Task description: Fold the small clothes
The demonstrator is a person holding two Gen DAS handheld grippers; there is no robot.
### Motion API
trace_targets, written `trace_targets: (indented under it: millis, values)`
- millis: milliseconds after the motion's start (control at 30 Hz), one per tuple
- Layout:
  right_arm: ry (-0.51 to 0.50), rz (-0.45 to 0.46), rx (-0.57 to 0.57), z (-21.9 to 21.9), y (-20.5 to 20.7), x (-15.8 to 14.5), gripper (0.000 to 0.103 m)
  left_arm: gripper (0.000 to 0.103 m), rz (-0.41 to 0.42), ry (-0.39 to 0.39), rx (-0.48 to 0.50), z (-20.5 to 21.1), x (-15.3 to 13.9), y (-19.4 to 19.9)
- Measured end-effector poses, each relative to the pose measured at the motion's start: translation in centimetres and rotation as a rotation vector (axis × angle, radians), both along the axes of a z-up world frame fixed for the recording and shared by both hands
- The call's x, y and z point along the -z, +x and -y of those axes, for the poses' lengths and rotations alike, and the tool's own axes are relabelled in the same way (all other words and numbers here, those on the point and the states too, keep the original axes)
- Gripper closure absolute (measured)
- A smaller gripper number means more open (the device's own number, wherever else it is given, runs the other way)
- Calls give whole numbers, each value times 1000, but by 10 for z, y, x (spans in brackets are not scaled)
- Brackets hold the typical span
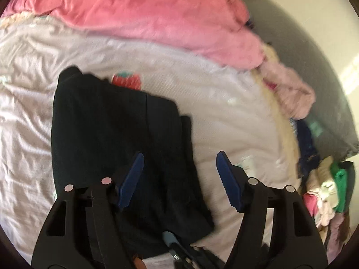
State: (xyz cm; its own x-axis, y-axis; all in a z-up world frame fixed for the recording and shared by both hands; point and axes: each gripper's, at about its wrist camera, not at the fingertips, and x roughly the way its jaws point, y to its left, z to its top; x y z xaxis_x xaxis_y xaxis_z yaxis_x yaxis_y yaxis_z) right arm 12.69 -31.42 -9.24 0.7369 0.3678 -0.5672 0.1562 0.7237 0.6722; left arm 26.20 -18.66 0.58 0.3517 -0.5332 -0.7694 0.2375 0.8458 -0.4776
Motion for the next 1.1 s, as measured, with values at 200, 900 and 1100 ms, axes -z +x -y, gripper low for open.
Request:
trace_targets:
  millis: [200,900,1100]
  values:
    - [16,23,90,8,-17,-8,86,38,112,116,-52,-33,-19,-18]
    - [-145,166,173,72,-15,-61,46,9,297,407,-107,-85,-13,-71]
    - [-186,127,123,71,-1,-62,46,9,283,435,-88,-88,0,-73]
